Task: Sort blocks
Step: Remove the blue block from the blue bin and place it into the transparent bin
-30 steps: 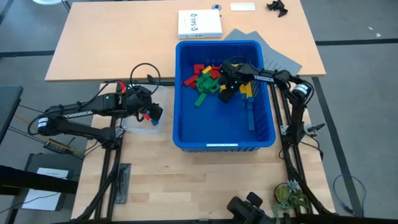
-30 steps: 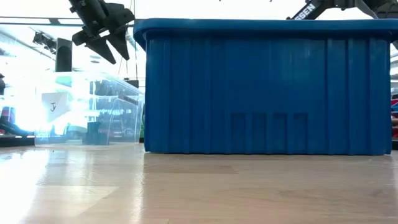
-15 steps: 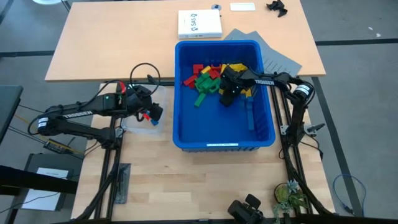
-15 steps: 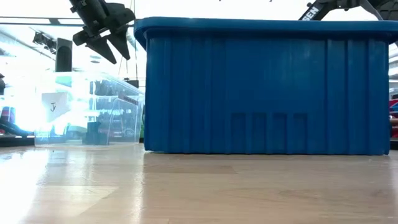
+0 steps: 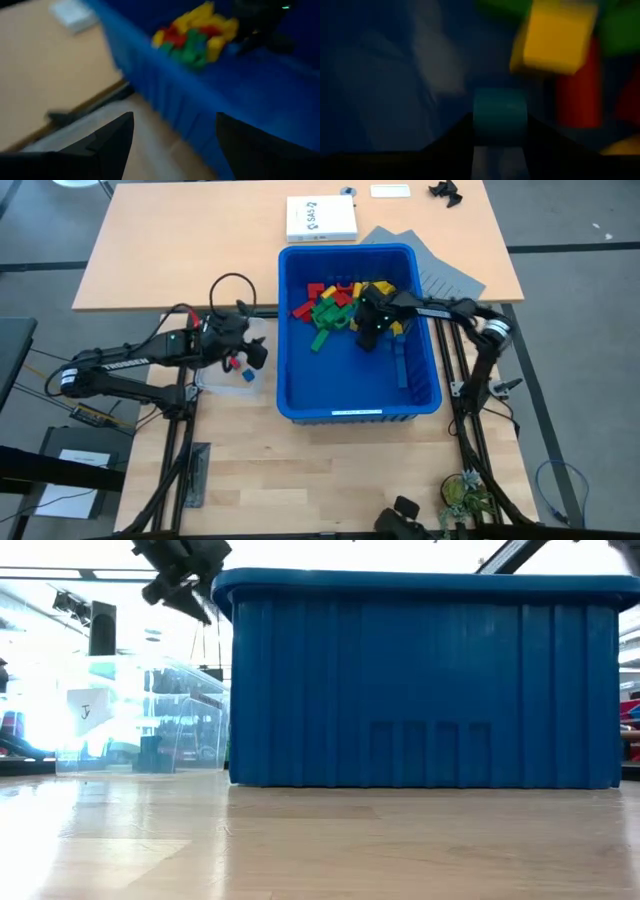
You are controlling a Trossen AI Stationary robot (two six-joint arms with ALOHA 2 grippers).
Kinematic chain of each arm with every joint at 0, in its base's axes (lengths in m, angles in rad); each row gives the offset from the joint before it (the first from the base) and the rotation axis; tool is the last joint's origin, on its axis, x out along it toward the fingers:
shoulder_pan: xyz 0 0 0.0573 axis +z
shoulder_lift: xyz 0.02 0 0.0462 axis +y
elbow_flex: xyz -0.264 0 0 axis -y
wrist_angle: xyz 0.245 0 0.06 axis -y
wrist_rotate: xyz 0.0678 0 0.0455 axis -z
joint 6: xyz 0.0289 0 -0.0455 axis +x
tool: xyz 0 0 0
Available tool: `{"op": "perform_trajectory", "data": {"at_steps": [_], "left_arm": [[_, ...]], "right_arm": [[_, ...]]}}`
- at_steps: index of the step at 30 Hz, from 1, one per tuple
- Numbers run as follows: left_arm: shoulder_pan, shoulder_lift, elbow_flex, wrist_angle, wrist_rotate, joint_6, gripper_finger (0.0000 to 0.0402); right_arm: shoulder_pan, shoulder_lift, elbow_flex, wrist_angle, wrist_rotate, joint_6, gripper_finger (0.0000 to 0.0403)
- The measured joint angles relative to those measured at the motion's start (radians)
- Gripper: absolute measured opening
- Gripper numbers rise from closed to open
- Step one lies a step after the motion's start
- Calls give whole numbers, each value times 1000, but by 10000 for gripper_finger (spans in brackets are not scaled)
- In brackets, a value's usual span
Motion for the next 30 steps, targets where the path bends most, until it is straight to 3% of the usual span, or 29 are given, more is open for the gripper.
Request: {"op": "perform_trajectory", "data": {"at_steps": [3, 9, 11, 19, 23, 30], "left_arm": [[-3, 11, 0, 146, 57, 150, 286], [-30, 109, 0, 469, 206, 560, 286], [-46, 162, 0, 561, 242, 680, 286], [-103, 360, 0, 832, 307, 894, 286], [-134, 430, 0, 914, 377, 901, 286], [-177, 518, 0, 1022, 395, 913, 281]], "right_arm": [[16, -115, 3, -29, -90, -38, 132], [72, -307, 4, 33, -504, -67, 132], [104, -345, 4, 72, -579, -25, 132], [235, -381, 4, 111, -644, 110, 133], [281, -360, 4, 118, -647, 154, 133], [338, -281, 4, 138, -652, 195, 133]]}}
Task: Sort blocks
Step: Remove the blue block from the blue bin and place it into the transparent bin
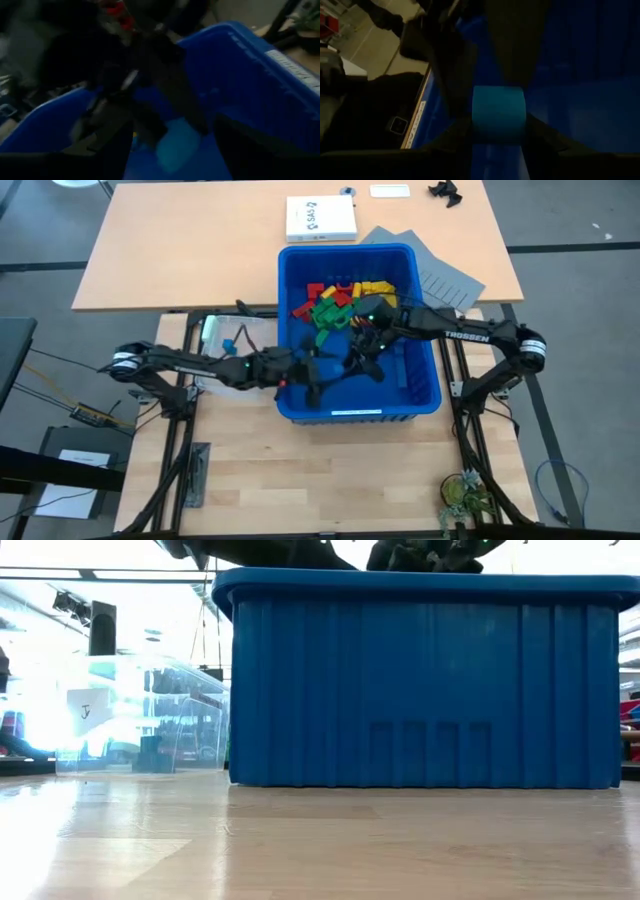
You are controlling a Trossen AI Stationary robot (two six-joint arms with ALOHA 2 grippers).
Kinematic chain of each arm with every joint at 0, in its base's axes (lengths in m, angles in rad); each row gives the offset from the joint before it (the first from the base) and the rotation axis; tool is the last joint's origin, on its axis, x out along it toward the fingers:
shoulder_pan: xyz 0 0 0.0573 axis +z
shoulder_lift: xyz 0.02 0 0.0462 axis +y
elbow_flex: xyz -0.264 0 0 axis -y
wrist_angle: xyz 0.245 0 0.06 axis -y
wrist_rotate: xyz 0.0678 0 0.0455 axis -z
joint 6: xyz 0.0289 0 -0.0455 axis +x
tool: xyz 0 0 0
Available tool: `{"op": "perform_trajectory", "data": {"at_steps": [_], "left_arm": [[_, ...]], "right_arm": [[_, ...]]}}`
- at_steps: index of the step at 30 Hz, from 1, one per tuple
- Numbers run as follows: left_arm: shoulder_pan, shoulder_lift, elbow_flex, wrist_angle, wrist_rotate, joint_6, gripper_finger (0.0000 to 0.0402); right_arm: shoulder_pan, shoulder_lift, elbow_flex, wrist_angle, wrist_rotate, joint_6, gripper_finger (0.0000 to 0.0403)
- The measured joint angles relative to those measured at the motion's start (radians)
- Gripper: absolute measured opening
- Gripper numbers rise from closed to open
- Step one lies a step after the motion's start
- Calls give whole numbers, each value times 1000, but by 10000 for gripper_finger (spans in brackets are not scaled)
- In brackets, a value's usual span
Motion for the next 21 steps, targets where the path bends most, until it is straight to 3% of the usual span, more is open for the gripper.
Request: {"op": "perform_trajectory", "data": {"at_steps": [6, 11, 17, 21], "left_arm": [[-12, 36, 1, 4, 63, -11, 258], [-13, 37, 2, -1, 51, -8, 239], [-16, 37, 2, 6, 49, 38, 230], [-17, 37, 2, 12, 48, 45, 195]], "right_arm": [[13, 15, 0, 21, -22, 19, 133], [7, 15, 0, 34, -119, 62, 133], [7, 15, 0, 62, -126, 84, 133], [11, 15, 0, 84, -129, 114, 135]]}}
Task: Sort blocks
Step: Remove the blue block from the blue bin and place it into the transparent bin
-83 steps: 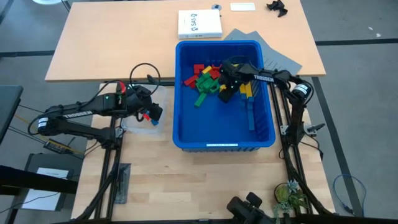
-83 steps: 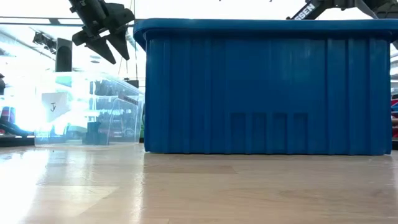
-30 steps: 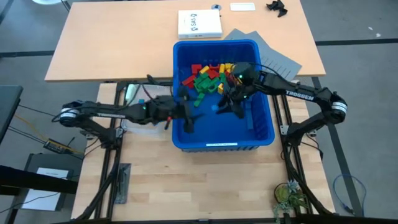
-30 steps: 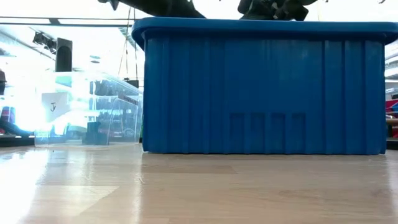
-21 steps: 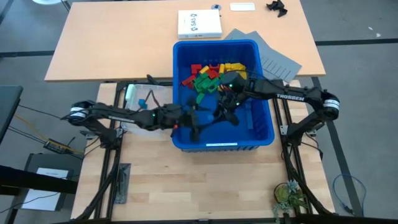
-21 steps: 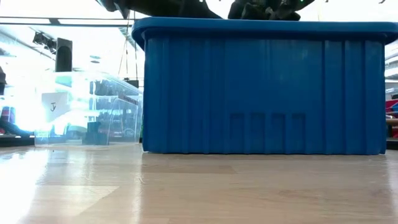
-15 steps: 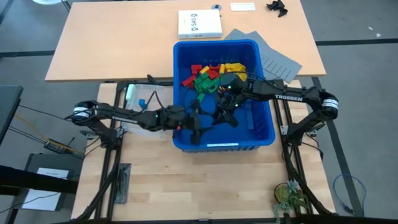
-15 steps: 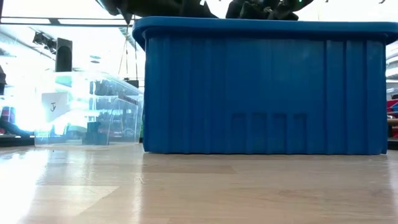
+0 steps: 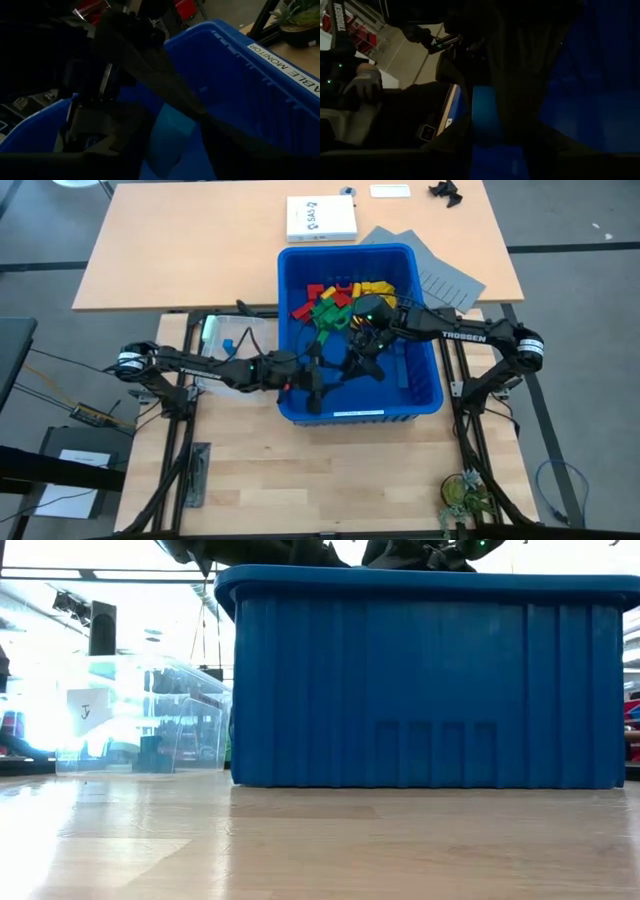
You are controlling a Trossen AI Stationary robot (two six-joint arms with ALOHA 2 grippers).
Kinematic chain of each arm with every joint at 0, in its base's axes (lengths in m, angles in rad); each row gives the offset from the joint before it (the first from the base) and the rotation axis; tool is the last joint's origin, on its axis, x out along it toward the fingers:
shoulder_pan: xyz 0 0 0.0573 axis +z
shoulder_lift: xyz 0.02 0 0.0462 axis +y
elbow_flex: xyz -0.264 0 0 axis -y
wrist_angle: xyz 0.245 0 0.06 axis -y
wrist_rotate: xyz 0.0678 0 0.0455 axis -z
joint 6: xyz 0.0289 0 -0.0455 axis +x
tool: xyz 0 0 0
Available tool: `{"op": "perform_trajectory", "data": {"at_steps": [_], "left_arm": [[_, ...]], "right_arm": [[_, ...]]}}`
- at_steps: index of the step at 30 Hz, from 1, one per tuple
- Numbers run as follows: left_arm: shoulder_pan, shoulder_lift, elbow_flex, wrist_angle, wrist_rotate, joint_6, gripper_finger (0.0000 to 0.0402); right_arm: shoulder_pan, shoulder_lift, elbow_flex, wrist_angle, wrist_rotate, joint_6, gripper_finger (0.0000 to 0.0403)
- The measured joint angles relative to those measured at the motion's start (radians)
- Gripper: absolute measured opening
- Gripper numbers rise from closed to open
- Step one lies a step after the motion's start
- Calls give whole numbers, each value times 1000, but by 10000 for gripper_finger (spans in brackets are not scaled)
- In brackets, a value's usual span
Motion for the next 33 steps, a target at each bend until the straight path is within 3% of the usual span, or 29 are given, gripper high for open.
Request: {"op": "perform_trajectory", "data": {"at_steps": [7, 15, 18, 25, 28, 33], "left_arm": [[-2, 0, -2, 23, -40, 12, 96], [0, -12, -2, 75, -156, -80, 95], [0, -37, -3, 81, -253, -110, 95], [3, -151, -2, 14, -519, -159, 95], [2, -221, -2, -38, -691, -257, 95], [23, -360, 0, -308, -848, -435, 95]], "right_arm": [[14, 0, 0, 10, 10, 25, 166], [-57, -82, 0, 28, 60, -46, 203], [-102, -147, 3, 37, 92, -85, 209], [-185, -270, 3, 50, 319, -205, 212], [-214, -288, 3, 34, 429, -262, 209], [-266, -255, 2, -27, 632, -382, 208]]}}
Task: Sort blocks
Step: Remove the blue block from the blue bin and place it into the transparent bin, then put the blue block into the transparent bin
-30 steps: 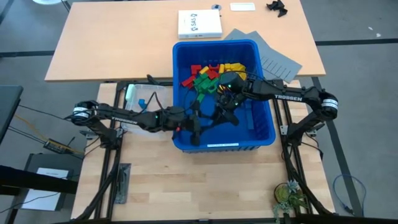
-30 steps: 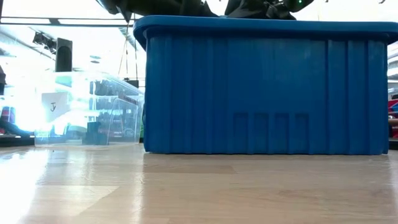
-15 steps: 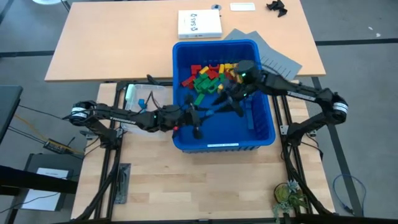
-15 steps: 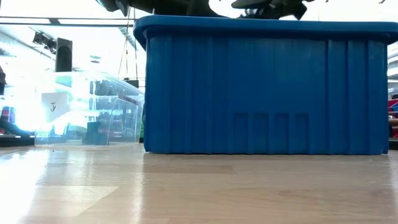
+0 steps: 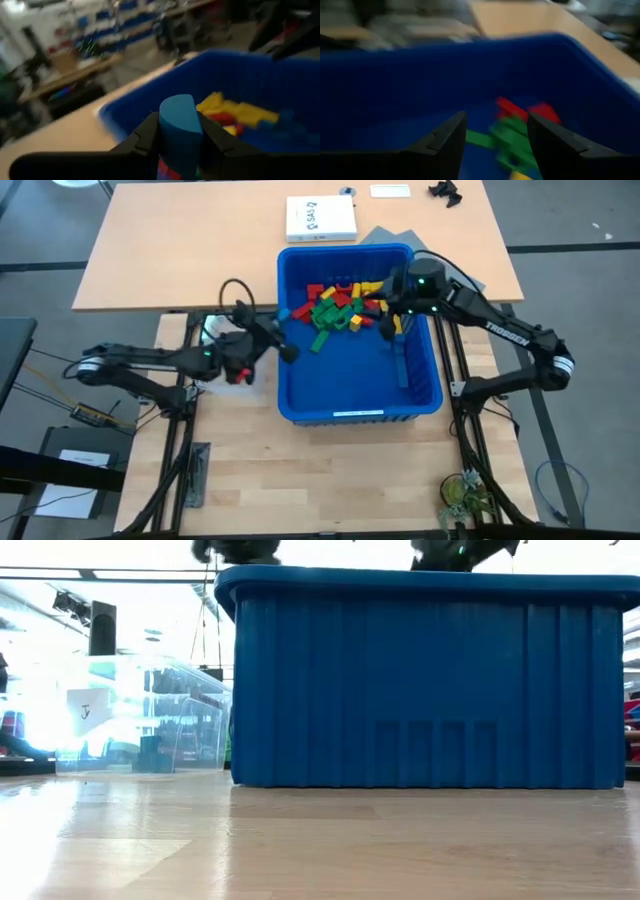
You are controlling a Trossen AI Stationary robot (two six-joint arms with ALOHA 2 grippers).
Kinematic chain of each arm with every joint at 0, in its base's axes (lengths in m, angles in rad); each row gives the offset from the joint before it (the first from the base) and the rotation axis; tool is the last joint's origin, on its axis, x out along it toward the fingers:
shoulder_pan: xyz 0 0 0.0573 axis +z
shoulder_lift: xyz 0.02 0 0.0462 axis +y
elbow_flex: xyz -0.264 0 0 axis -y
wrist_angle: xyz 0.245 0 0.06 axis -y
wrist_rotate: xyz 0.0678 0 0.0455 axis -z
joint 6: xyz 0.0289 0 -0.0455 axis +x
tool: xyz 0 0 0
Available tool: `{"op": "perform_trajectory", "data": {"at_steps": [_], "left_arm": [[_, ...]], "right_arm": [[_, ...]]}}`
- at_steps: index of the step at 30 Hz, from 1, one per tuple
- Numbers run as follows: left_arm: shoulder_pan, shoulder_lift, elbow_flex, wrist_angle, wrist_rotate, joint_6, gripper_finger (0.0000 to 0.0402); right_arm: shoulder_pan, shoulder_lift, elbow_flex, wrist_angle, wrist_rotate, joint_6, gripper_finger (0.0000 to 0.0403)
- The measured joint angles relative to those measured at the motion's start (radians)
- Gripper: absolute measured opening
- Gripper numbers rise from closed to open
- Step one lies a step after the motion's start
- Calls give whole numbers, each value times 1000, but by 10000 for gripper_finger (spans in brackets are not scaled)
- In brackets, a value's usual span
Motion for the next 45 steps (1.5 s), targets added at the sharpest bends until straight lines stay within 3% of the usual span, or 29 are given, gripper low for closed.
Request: {"op": "perform_trajectory", "data": {"at_steps": [4, 8, 11, 14, 16, 22, 26, 31, 40, 45], "left_arm": [[51, -90, -1, -349, -1, -271, 95], [120, -132, 0, -681, 126, -560, 95], [165, -133, -2, -876, 216, -691, 95], [193, -128, -8, -1003, 234, -774, 96], [207, -127, -16, -1013, 235, -809, 122], [229, -125, -49, -1001, 234, -854, 265], [228, -124, -70, -971, 235, -850, 315], [228, -124, -71, -971, 235, -826, 324], [228, -124, -71, -970, 230, -820, 309], [228, -124, -71, -959, 227, -796, 304]], "right_arm": [[-42, 68, -1, 2, 76, -21, 208], [-70, 141, -1, 15, 97, -22, 202], [-83, 192, -1, 37, 99, -21, 195], [-95, 251, -1, 63, 102, -2, 188], [-101, 295, -1, 92, 136, 40, 186], [-130, 442, -2, 149, 176, 115, 184], [-147, 521, -2, 184, 173, 129, 176], [-154, 560, -2, 156, 166, 95, 159], [-160, 483, -3, -123, 171, 19, 139], [-164, 447, -2, 18, 147, 81, 146]]}}
